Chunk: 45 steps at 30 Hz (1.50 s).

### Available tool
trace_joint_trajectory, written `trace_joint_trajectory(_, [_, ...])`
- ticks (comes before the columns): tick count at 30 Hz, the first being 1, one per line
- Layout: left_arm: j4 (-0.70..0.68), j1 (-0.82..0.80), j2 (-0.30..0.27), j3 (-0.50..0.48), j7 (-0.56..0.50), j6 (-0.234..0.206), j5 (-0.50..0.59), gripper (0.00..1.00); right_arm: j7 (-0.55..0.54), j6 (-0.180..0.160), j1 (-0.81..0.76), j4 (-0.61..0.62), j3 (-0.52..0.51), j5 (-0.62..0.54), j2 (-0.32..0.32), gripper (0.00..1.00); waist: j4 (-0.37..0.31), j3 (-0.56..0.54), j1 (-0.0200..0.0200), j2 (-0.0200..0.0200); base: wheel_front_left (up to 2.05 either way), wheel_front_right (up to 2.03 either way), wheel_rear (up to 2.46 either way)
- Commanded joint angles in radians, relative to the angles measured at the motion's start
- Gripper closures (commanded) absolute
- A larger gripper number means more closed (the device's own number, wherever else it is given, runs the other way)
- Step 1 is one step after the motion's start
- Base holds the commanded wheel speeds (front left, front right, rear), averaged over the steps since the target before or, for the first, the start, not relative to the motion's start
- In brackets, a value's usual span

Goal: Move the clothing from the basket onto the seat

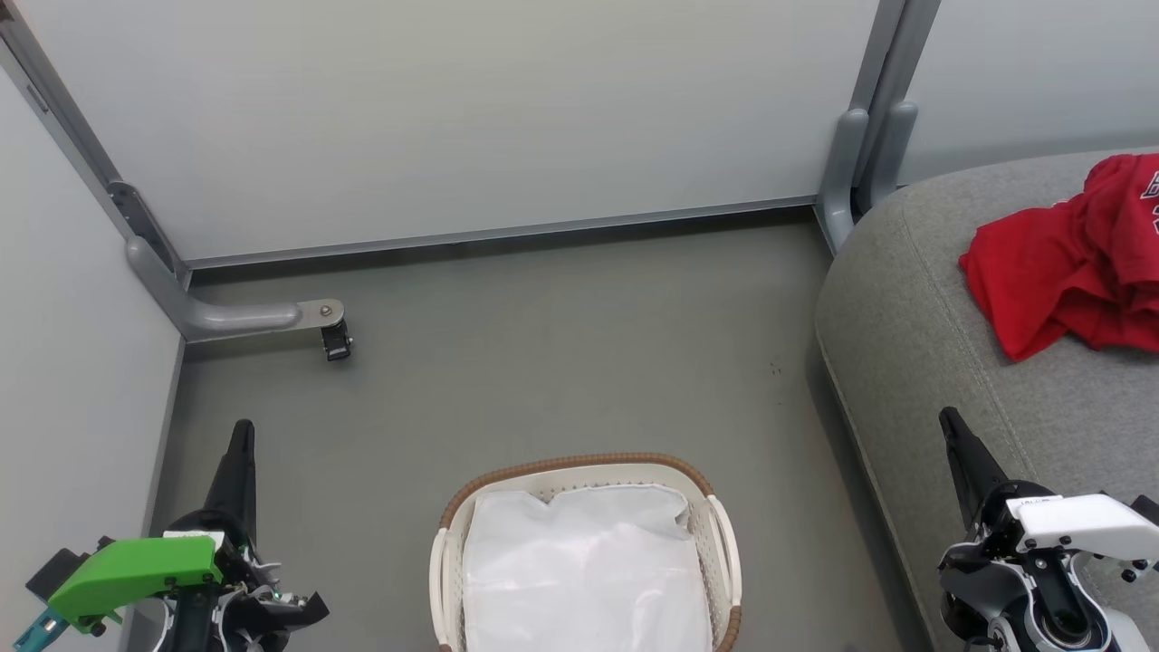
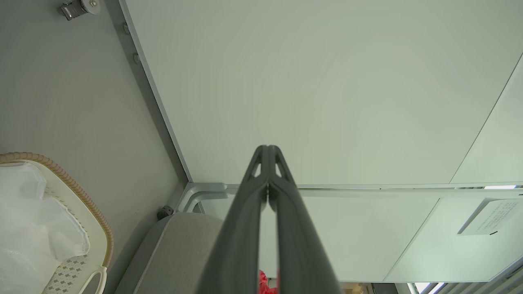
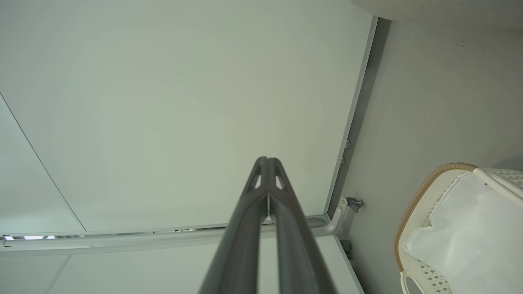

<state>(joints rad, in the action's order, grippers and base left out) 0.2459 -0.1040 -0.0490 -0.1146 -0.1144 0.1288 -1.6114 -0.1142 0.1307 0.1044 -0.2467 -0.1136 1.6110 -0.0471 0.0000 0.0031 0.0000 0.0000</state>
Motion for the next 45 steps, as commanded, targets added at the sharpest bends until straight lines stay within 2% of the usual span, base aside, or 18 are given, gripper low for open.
trace_joint_trajectory(1, [-0.002,-0.01,-0.002,-0.002,-0.003,0.005,-0.003,1.0,-0.003,0.0,0.008,0.004,-0.002,0.004,-0.006,1.0,0.0,0.0,0.0,0.0,0.0,0.0,0.0])
trace_joint_trajectory(45, [-0.002,-0.01,-0.002,-0.002,-0.003,0.005,-0.003,1.0,-0.003,0.0,0.008,0.004,-0.002,0.004,-0.006,1.0,0.0,0.0,0.0,0.0,0.0,0.0,0.0])
